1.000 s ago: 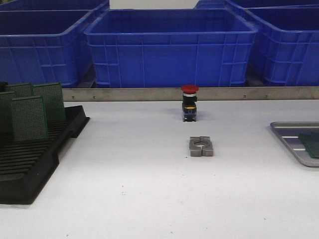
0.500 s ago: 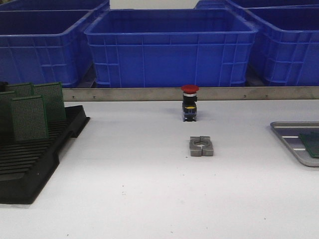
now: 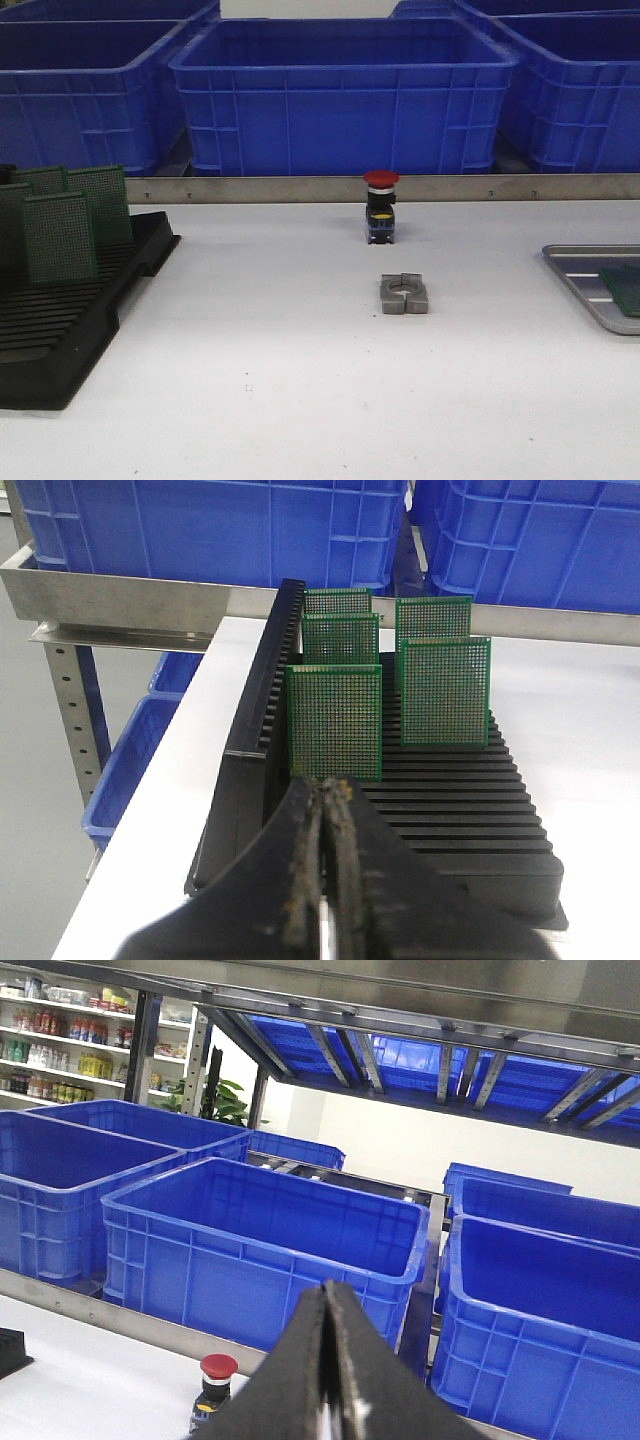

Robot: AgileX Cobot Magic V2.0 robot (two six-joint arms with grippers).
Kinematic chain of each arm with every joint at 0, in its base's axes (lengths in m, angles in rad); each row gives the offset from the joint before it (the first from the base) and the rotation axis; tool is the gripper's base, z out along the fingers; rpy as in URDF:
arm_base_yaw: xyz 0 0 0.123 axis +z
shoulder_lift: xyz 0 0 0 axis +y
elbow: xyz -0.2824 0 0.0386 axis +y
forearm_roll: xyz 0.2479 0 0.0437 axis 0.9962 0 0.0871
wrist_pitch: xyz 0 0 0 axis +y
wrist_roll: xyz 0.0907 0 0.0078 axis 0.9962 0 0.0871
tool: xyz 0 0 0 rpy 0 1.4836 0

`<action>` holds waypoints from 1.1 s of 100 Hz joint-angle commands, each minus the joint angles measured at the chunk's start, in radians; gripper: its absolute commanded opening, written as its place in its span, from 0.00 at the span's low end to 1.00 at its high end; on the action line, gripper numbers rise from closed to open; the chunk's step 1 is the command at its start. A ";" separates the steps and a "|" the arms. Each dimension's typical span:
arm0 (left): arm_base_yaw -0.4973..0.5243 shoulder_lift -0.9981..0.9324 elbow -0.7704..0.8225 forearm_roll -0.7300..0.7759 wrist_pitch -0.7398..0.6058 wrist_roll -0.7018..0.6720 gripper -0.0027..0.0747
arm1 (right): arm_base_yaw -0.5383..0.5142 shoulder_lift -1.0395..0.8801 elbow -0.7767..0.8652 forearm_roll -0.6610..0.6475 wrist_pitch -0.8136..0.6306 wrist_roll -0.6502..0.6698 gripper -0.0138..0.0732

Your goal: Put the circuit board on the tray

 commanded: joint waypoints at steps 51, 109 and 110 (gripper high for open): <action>-0.009 -0.027 0.019 -0.008 -0.079 -0.004 0.01 | 0.041 0.011 -0.023 -0.414 -0.364 0.357 0.09; -0.009 -0.027 0.019 -0.008 -0.079 -0.004 0.01 | 0.040 -0.086 0.192 -1.896 -0.220 1.899 0.09; -0.009 -0.027 0.019 -0.008 -0.079 -0.004 0.01 | 0.040 -0.086 0.192 -1.896 -0.218 1.899 0.09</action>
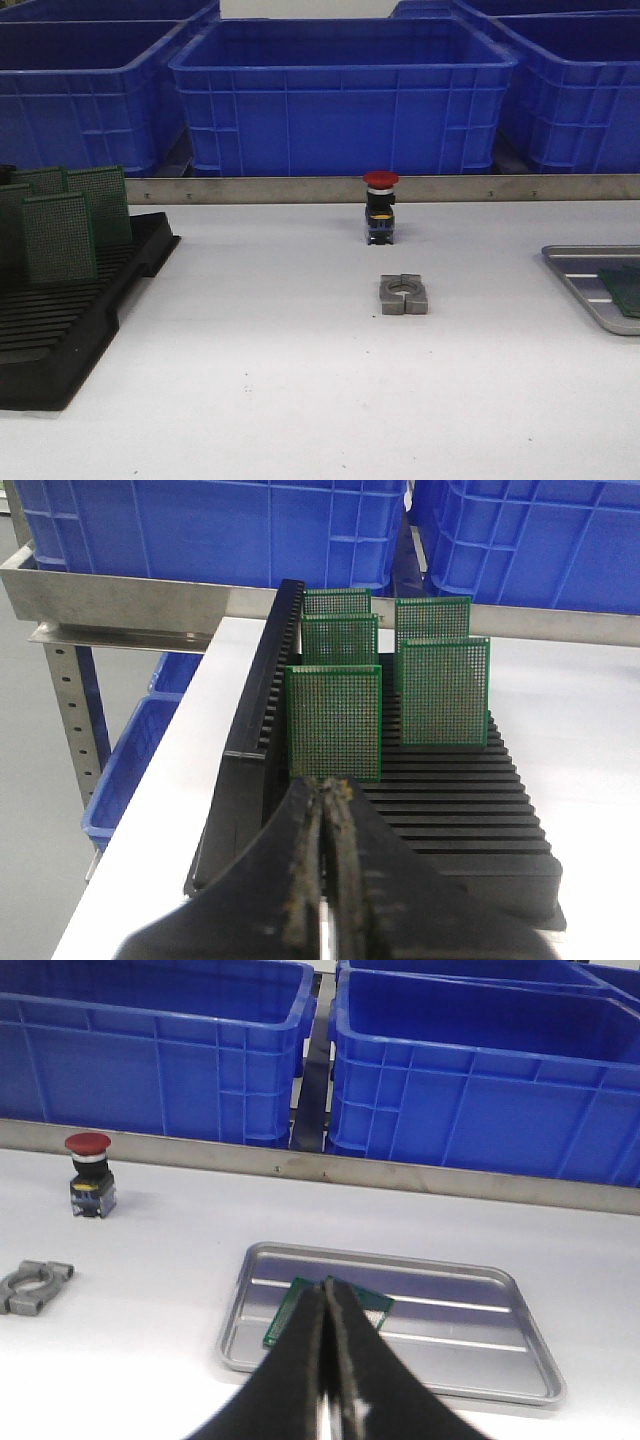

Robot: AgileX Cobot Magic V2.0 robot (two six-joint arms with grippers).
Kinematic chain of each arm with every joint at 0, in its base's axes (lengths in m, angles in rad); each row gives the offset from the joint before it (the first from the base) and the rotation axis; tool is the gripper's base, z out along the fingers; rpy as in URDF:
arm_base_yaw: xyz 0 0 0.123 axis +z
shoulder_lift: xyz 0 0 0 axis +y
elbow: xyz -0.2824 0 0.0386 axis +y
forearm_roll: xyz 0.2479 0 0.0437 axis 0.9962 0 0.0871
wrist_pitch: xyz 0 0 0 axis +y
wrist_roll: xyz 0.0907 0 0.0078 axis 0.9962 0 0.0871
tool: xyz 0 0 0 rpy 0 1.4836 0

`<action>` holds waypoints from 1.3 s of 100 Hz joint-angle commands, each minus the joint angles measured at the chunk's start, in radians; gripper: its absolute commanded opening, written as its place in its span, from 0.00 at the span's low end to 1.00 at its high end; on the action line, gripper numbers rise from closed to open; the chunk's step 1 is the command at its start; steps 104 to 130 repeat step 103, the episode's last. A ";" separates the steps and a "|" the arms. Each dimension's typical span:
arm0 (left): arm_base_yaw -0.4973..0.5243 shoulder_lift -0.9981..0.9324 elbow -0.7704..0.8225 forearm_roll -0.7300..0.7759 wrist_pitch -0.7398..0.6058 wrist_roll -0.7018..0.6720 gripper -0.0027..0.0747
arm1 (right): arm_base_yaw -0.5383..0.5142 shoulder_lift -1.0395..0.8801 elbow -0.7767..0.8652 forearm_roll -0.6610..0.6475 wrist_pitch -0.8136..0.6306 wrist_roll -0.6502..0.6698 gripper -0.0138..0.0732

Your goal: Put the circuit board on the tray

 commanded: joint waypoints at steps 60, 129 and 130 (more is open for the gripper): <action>-0.009 -0.027 0.019 -0.007 -0.079 -0.004 0.01 | -0.001 -0.026 0.003 -0.047 -0.111 0.029 0.09; -0.009 -0.027 0.019 -0.007 -0.079 -0.004 0.01 | -0.001 -0.026 0.003 -0.047 -0.111 0.029 0.09; -0.009 -0.027 0.019 -0.007 -0.079 -0.004 0.01 | -0.001 -0.026 0.003 -0.047 -0.111 0.029 0.09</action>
